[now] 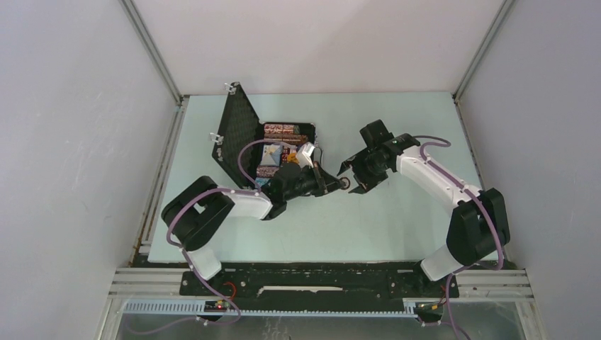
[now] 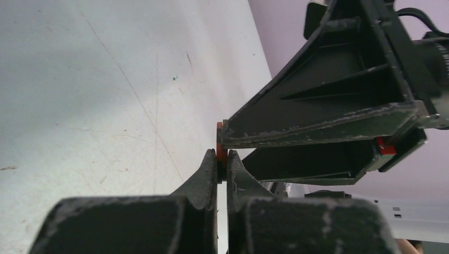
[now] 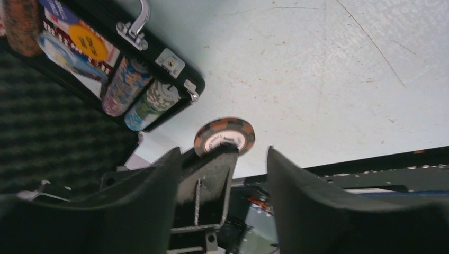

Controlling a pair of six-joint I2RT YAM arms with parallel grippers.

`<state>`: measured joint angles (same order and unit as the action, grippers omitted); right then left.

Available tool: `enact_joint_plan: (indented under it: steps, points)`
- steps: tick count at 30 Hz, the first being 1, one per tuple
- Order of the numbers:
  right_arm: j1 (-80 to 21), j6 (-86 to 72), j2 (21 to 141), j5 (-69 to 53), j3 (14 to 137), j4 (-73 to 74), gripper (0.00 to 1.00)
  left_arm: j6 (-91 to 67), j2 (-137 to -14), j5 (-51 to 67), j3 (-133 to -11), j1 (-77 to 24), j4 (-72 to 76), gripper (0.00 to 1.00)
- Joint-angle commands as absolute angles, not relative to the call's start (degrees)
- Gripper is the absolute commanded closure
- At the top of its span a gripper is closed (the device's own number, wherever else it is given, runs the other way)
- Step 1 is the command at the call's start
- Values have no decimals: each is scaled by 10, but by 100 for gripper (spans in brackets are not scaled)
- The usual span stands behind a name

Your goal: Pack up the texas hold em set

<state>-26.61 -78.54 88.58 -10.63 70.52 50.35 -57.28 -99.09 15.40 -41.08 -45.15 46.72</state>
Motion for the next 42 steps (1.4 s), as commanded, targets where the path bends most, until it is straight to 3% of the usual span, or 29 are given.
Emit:
enact_joint_plan:
  steps: [1, 3, 6, 11, 15, 18, 27, 42]
  points:
    - [-271, -787, 851, -82, 705, 497, 21, -507, -942, 127, -444, -454, 395, 100]
    - [-268, -784, 851, -66, 705, 487, 10, -482, -931, 123, -455, -453, 353, 100]
    - [-240, -745, 853, -49, 705, 434, 3, -431, -922, 113, -484, -443, 269, 100]
    - [-194, -609, 851, 17, 705, 267, 2, -346, -921, 14, -568, -417, 74, 100]
    - [-173, -466, 861, -65, 657, -17, 1, -312, -952, -38, -638, -404, 7, 100]
    - [-161, -388, 885, -111, 653, -119, 0, -270, -998, -95, -712, -403, -55, 100]
    - [-132, -228, 916, -209, 628, -155, 0, -187, -1129, -218, -907, -398, -161, 100]
    - [-79, -315, 989, -263, 623, -205, 1, -198, -1229, -178, -1027, -342, -206, 100]
